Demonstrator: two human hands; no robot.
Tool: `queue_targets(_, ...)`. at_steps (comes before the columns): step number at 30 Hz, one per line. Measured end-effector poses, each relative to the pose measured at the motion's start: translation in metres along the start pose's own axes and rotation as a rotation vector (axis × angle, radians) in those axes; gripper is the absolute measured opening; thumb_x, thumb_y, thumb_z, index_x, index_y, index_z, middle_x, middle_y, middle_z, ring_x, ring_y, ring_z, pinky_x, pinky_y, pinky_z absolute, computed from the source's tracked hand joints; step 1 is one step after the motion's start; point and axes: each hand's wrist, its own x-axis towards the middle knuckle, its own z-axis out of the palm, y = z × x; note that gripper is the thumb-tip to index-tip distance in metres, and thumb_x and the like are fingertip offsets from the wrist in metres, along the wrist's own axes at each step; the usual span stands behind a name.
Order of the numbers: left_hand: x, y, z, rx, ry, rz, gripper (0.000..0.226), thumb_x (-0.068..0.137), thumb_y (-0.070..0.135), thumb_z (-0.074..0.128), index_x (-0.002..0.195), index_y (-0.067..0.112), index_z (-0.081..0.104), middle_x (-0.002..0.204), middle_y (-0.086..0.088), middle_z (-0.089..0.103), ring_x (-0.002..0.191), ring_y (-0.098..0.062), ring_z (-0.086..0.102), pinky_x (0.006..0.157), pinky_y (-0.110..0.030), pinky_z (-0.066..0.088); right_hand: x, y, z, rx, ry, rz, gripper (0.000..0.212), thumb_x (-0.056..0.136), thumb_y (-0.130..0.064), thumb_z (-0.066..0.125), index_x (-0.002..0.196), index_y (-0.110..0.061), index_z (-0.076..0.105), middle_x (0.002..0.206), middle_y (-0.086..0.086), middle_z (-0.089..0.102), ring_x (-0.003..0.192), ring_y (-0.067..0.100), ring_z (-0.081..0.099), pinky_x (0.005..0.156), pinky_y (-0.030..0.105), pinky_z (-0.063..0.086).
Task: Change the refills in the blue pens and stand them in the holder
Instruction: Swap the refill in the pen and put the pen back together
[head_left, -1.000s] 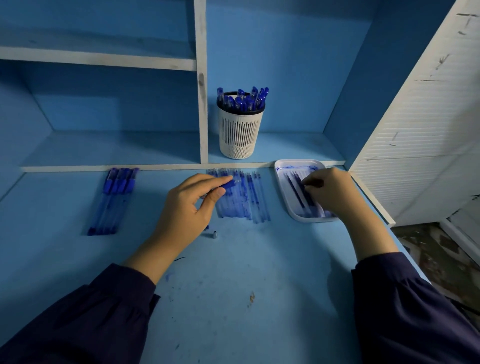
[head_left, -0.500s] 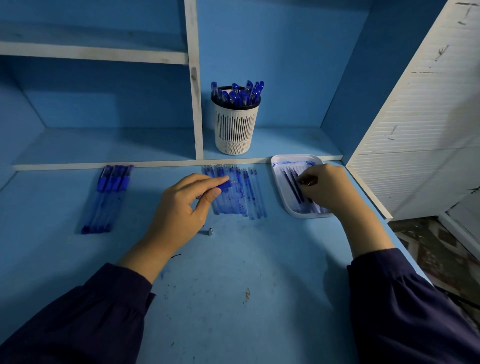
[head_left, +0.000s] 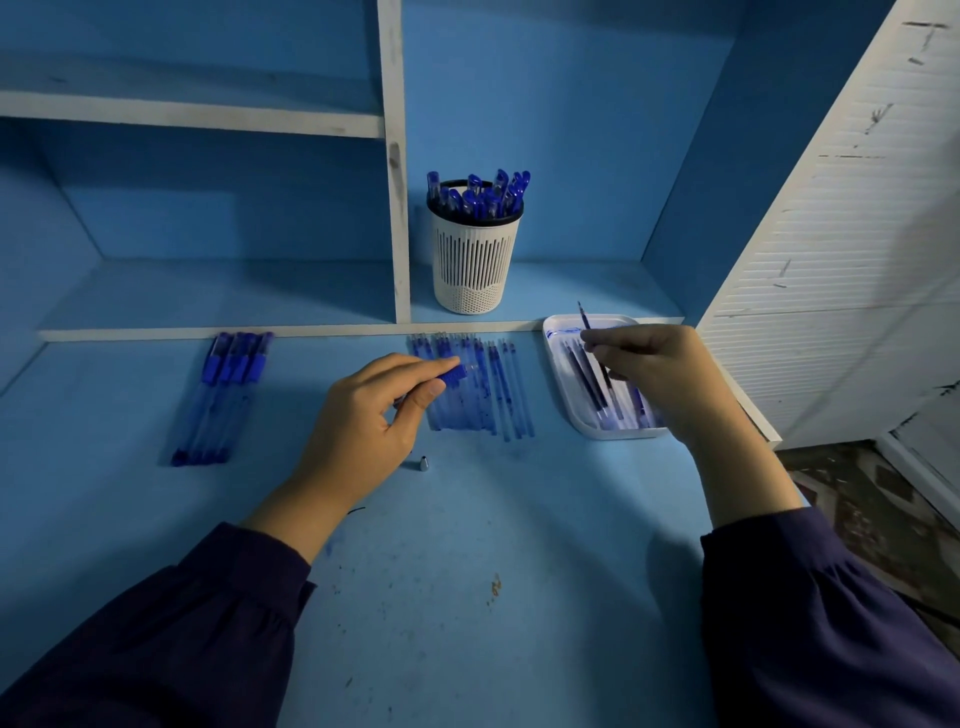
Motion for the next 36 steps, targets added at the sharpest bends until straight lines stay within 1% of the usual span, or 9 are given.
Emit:
queue_targets(2, 0.000, 0.001, -0.001, -0.007, -0.003, 0.006, 0.028, 0.098, 0.023, 0.057, 0.120, 0.010, 0.069, 0.095, 0.009, 0.065, 0.075, -0.013, 0.062, 0.070, -0.029, 0.054, -0.006, -0.007, 0.010, 0.201, -0.040, 0.009, 0.021, 0.087, -0.003, 0.066, 0.097, -0.018, 0.076, 0.097, 0.007, 0.075, 0.082, 0.012, 0.066, 0.084, 0.024, 0.054)
queue_targets(4, 0.000, 0.002, -0.002, -0.014, -0.002, 0.016, 0.029, 0.098, 0.023, 0.056, 0.120, 0.009, 0.069, 0.094, 0.012, 0.063, 0.075, -0.011, 0.061, 0.068, -0.029, 0.053, -0.010, -0.013, 0.024, 0.407, -0.061, 0.039, 0.019, 0.086, -0.001, 0.066, 0.096, -0.014, 0.076, 0.096, 0.006, 0.075, 0.083, 0.014, 0.065, 0.079, 0.022, 0.052)
queue_targets(6, 0.000, 0.002, -0.001, -0.021, 0.002, 0.017, 0.029, 0.098, 0.022, 0.057, 0.119, 0.008, 0.069, 0.095, 0.009, 0.065, 0.075, -0.010, 0.061, 0.069, -0.028, 0.053, -0.015, -0.018, 0.041, 0.569, -0.026, 0.069, 0.016, 0.086, 0.002, 0.066, 0.093, -0.011, 0.073, 0.088, 0.006, 0.072, 0.077, 0.014, 0.061, 0.073, 0.019, 0.050)
queue_targets(10, -0.001, 0.002, -0.001, -0.023, 0.014, 0.019, 0.028, 0.097, 0.022, 0.057, 0.119, 0.009, 0.070, 0.098, 0.008, 0.065, 0.079, -0.002, 0.059, 0.071, -0.022, 0.052, -0.023, -0.021, 0.064, 0.754, 0.105, 0.066, 0.011, 0.084, 0.003, 0.068, 0.083, -0.008, 0.065, 0.076, 0.002, 0.067, 0.071, 0.012, 0.059, 0.065, 0.017, 0.050)
queue_targets(15, 0.000, 0.001, -0.001, -0.027, 0.003, 0.023, 0.028, 0.098, 0.021, 0.057, 0.119, 0.008, 0.069, 0.099, 0.004, 0.068, 0.078, -0.012, 0.062, 0.069, -0.029, 0.054, -0.026, -0.018, 0.073, 0.781, 0.177, 0.028, 0.013, 0.083, 0.003, 0.069, 0.081, -0.008, 0.064, 0.075, 0.005, 0.065, 0.073, 0.014, 0.059, 0.066, 0.020, 0.051)
queue_targets(24, -0.001, 0.000, -0.001, -0.022, 0.012, 0.022, 0.027, 0.098, 0.019, 0.058, 0.120, 0.009, 0.069, 0.098, 0.002, 0.068, 0.074, -0.015, 0.063, 0.067, -0.031, 0.054, -0.027, -0.018, 0.072, 0.798, 0.215, 0.046, 0.014, 0.083, 0.004, 0.069, 0.081, -0.009, 0.064, 0.074, 0.004, 0.065, 0.071, 0.014, 0.059, 0.065, 0.019, 0.050)
queue_targets(27, -0.001, 0.000, -0.002, -0.022, 0.011, 0.028, 0.027, 0.098, 0.019, 0.058, 0.120, 0.009, 0.069, 0.099, 0.003, 0.068, 0.077, -0.011, 0.063, 0.069, -0.029, 0.055, -0.027, -0.018, 0.071, 0.798, 0.216, 0.042, 0.014, 0.083, 0.004, 0.069, 0.080, -0.010, 0.065, 0.075, 0.004, 0.065, 0.072, 0.016, 0.059, 0.065, 0.019, 0.050)
queue_targets(30, -0.001, 0.001, -0.002, -0.030, 0.012, 0.017, 0.028, 0.098, 0.020, 0.057, 0.120, 0.008, 0.069, 0.095, 0.001, 0.068, 0.073, -0.018, 0.063, 0.067, -0.033, 0.053, -0.026, -0.018, 0.071, 0.792, 0.215, 0.042, 0.014, 0.083, 0.003, 0.070, 0.080, -0.010, 0.065, 0.076, 0.005, 0.064, 0.073, 0.016, 0.059, 0.066, 0.020, 0.050)
queue_targets(36, -0.001, 0.001, -0.002, -0.023, 0.010, 0.019, 0.028, 0.098, 0.020, 0.057, 0.120, 0.008, 0.069, 0.097, 0.000, 0.069, 0.074, -0.018, 0.064, 0.067, -0.035, 0.054, -0.027, -0.018, 0.072, 0.787, 0.215, 0.041, 0.013, 0.082, 0.003, 0.070, 0.081, -0.009, 0.066, 0.077, 0.005, 0.065, 0.075, 0.015, 0.061, 0.066, 0.020, 0.051)
